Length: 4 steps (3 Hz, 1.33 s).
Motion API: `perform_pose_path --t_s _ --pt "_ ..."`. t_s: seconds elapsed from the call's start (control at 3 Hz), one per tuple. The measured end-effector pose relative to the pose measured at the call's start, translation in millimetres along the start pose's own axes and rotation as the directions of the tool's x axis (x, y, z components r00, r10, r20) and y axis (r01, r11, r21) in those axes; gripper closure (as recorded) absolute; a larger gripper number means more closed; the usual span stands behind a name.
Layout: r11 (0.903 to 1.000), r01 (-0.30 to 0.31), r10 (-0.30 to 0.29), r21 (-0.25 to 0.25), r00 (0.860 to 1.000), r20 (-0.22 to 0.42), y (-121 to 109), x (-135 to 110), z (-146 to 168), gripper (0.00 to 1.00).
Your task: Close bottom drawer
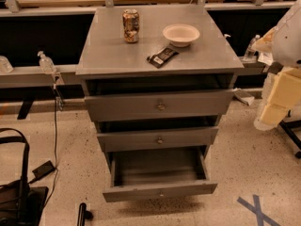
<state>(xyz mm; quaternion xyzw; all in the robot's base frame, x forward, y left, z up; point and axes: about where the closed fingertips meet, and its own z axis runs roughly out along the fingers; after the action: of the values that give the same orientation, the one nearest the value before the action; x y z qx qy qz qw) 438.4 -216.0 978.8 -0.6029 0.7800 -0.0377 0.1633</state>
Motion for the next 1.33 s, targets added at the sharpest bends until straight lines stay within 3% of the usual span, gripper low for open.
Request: perform_pose_path --t_s 0.33,0.67,1.0,1.33 --pt "1.0000 -0.001 0.001 -0.005 1.000 0.009 0 0 5 0.00" --pt "0.9992 -0.004 0.007 -0.040 0.998 0.068 2 -1 36 0.00" --pt "0.9952 0.019 0.000 -0.096 0.981 0.192 29 -15 82 0.00" --pt "0.9910 -0.033 0.069 -0.130 0.957 0.281 57 -19 108 0.00"
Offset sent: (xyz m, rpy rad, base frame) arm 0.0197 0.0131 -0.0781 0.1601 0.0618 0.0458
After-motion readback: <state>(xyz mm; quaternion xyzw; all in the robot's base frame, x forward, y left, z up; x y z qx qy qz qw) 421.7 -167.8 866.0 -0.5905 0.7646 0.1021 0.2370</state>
